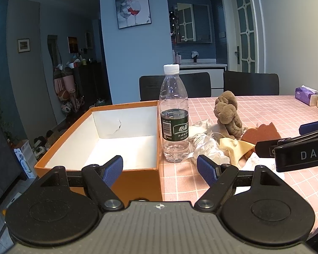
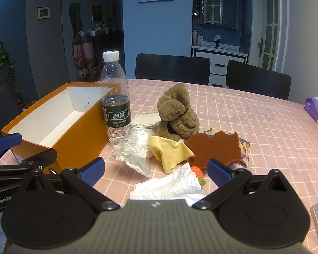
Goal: Organize soft objects
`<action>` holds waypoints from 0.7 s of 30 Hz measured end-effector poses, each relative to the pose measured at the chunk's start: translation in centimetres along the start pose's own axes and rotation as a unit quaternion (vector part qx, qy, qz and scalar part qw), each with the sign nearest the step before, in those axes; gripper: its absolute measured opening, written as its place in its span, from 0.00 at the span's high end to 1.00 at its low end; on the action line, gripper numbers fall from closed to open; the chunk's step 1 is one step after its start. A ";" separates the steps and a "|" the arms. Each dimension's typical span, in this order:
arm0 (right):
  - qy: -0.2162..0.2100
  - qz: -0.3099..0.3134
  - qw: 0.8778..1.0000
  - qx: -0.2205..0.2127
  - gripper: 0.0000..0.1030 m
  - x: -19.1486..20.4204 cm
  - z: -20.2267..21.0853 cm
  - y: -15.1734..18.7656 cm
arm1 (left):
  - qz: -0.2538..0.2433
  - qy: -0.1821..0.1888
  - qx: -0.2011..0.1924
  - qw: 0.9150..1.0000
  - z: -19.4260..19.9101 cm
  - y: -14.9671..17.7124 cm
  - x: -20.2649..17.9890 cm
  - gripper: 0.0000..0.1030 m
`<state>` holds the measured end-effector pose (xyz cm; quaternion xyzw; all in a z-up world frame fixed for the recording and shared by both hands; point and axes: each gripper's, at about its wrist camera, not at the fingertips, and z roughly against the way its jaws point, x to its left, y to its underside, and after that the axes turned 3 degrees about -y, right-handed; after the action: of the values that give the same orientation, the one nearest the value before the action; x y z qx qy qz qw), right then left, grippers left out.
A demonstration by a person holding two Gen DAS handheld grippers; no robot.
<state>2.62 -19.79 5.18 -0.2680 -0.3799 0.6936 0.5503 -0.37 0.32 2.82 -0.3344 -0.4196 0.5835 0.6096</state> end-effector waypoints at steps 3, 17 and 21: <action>0.000 0.001 1.000 0.001 0.02 0.1 0.0 0.0 | 0.000 0.000 0.002 1.000 -0.1 0.0 0.1 0.10; 0.004 0.002 1.000 0.001 0.02 0.1 -0.2 0.1 | 0.000 -0.001 0.002 1.000 -0.2 0.0 0.1 0.10; 0.006 0.003 1.000 -0.012 0.02 -0.2 -0.1 0.4 | -0.002 0.003 0.004 1.000 -0.4 0.3 -0.1 0.10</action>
<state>2.52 -19.96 4.77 -0.2803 -0.3840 0.6890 0.5470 -0.16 0.24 2.42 -0.3331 -0.4159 0.5830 0.6134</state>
